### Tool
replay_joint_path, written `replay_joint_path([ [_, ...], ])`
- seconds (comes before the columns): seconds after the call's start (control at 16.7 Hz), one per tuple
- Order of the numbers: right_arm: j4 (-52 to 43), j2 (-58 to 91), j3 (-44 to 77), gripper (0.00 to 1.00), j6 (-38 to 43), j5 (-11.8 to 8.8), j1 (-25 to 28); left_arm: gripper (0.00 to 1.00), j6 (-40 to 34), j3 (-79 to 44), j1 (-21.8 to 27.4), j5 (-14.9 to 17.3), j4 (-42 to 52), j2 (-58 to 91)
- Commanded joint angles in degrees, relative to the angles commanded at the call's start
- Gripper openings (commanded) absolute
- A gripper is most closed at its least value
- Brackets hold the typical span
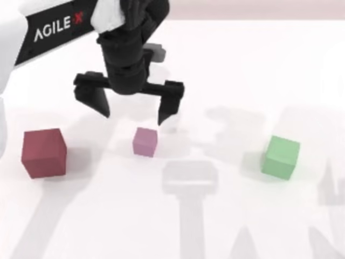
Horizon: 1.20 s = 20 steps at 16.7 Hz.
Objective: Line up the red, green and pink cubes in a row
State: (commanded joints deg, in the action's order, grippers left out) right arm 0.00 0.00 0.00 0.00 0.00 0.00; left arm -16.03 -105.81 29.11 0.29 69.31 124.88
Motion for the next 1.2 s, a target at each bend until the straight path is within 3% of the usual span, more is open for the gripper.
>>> replay_joint_path([
  [0.6, 0.00, 0.00, 0.00, 1.00, 0.00, 0.00, 0.00, 1.00, -0.31, -2.17, 0.57, -0.08, 0.66, 3.20],
  [1.02, 0.00, 0.00, 0.00, 1.00, 0.00, 0.00, 0.00, 1.00, -0.27, 7.71, 0.68, -0.05, -14.07, 7.61],
  [1.2, 0.00, 0.00, 0.00, 1.00, 0.00, 0.00, 0.00, 1.00, -0.29, 8.96, 0.71, -0.04, -15.64, 8.30],
])
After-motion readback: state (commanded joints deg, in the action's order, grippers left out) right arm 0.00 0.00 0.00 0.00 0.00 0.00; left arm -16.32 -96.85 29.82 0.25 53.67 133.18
